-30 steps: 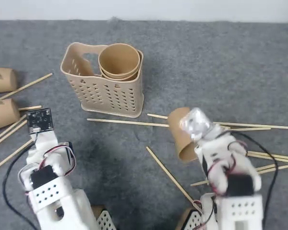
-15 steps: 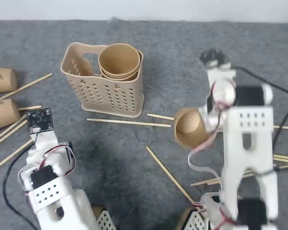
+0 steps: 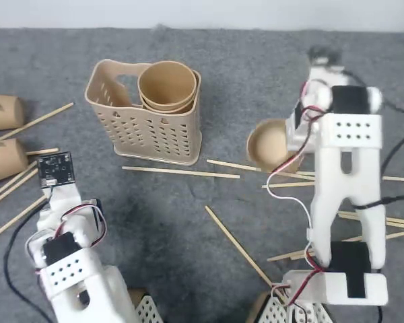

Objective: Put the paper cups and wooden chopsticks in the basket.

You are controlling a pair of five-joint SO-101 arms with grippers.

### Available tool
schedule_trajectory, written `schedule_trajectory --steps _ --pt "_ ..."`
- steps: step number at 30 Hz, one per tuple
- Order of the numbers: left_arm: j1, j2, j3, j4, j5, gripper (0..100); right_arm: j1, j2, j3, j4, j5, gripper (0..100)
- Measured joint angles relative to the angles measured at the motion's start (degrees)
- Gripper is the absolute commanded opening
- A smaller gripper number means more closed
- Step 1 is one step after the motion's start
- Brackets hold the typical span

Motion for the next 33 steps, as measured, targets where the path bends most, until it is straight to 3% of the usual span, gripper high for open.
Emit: schedule_trajectory --steps 9,19,33 --pt "0.0 0.0 0.0 0.0 0.0 19 -13.19 1.05 -25.41 -3.96 -0.62 0.7" --pt "0.0 0.0 0.0 0.0 0.0 19 -23.65 15.65 -49.85 -1.85 3.96 0.7" --pt "0.0 0.0 0.0 0.0 0.0 19 -26.46 23.03 -52.75 1.67 7.74 0.9"
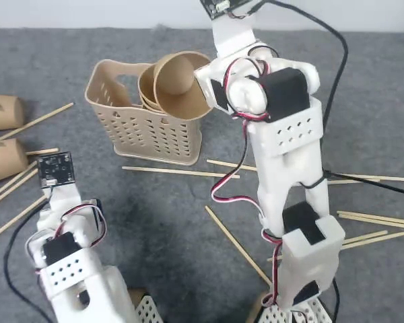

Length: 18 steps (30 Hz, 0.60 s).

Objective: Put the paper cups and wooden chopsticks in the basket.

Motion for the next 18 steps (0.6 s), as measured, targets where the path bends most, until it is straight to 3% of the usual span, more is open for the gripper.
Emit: schedule_trajectory --steps 5,9,18 --pt "0.0 0.0 0.0 0.0 0.0 19 -1.93 3.08 0.0 -0.44 3.08 4.2" --pt "0.0 0.0 0.0 0.0 0.0 19 -1.85 4.13 0.0 -1.93 3.08 14.5" --pt "0.0 0.0 0.0 0.0 0.0 19 -1.85 3.43 -5.01 -3.52 0.62 21.7"
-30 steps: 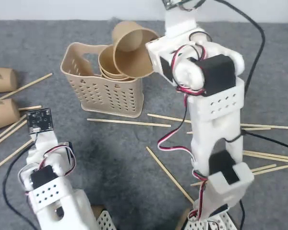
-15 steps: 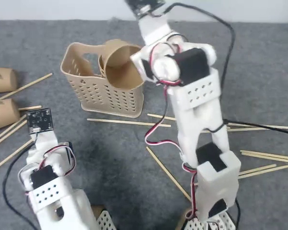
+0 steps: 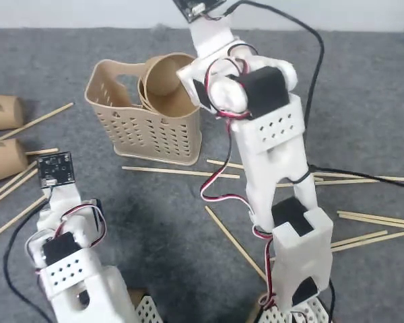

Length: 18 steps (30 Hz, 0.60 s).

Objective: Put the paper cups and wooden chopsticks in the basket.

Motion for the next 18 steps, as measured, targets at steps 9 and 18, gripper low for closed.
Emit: schedule_trajectory --steps 9,18 --pt "0.0 0.0 0.0 0.0 0.0 19 0.0 -10.99 -3.16 3.6 -0.35 3.6" --pt "0.0 0.0 0.0 0.0 0.0 19 -0.79 -26.02 18.55 3.6 -0.35 0.8"
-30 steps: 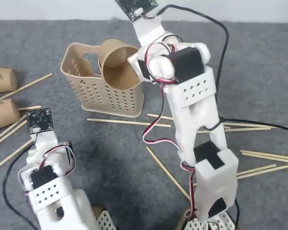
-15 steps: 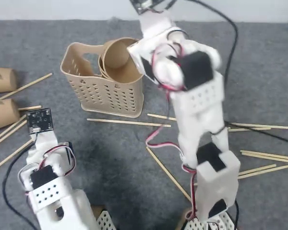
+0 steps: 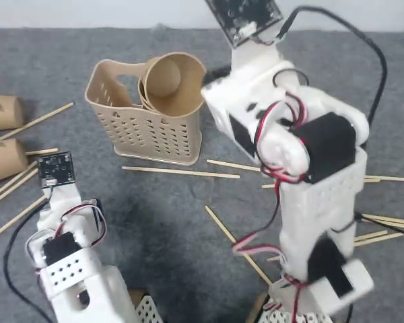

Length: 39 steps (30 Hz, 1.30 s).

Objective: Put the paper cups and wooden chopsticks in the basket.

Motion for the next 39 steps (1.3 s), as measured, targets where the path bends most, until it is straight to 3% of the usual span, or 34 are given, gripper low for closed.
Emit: schedule_trajectory --steps 5,10,22,32,39 --pt "0.0 0.0 0.0 -0.18 0.0 19 -1.14 -9.05 18.99 -1.23 0.0 0.8" --pt "0.0 0.0 0.0 -0.18 0.0 19 -1.14 -16.44 40.0 -11.16 0.0 0.8" --pt "0.0 0.0 0.0 -0.18 0.0 19 -1.14 -36.04 87.47 -54.33 0.0 0.9" --pt "0.0 0.0 0.0 -0.18 0.0 19 -3.16 -40.09 106.11 -78.51 0.0 0.9" --pt "0.0 0.0 0.0 -0.18 0.0 19 -4.66 -40.18 110.42 -90.37 0.0 0.9"
